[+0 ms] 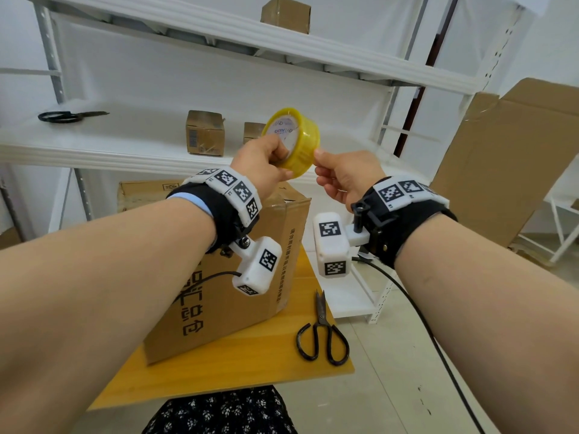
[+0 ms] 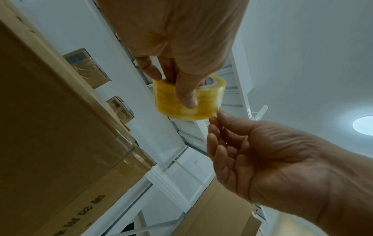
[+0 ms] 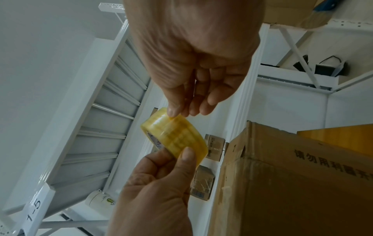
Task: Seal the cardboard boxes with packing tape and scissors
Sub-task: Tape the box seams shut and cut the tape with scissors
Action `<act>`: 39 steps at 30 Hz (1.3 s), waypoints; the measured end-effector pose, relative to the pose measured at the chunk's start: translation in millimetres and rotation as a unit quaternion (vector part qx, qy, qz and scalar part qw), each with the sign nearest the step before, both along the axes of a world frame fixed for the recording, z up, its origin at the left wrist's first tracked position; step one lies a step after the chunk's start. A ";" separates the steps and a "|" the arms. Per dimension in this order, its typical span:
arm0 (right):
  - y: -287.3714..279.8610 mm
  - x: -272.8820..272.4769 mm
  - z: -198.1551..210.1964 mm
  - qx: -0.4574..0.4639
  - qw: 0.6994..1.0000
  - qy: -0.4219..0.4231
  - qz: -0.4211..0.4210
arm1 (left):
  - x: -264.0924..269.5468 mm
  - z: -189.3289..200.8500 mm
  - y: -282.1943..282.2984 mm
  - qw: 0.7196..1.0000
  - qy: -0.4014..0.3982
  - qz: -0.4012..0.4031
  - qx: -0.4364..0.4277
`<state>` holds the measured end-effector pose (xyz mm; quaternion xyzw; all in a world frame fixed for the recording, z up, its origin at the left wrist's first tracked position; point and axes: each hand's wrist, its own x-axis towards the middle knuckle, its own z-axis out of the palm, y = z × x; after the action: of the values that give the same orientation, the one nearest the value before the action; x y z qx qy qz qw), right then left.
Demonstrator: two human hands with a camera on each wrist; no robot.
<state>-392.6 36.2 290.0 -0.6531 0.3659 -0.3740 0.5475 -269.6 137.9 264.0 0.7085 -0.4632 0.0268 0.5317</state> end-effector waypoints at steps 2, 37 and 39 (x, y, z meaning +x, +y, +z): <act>0.4 0.1 -0.8 -0.005 1.000 0.011 -0.004 | -1.1 -0.6 1.3 1.000 -0.017 0.006 0.004; -2.3 3.9 -4.9 -0.328 0.944 0.040 0.007 | -1.5 11.0 2.3 0.958 0.255 -0.122 0.045; -3.1 4.7 -5.3 -0.320 0.946 0.039 0.006 | -1.4 9.7 3.0 0.956 0.260 -0.130 0.047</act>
<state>-388.0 33.1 284.7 -0.8102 0.2438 -0.4427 0.2969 -271.0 141.0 273.7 0.6491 -0.3978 -0.2495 0.5984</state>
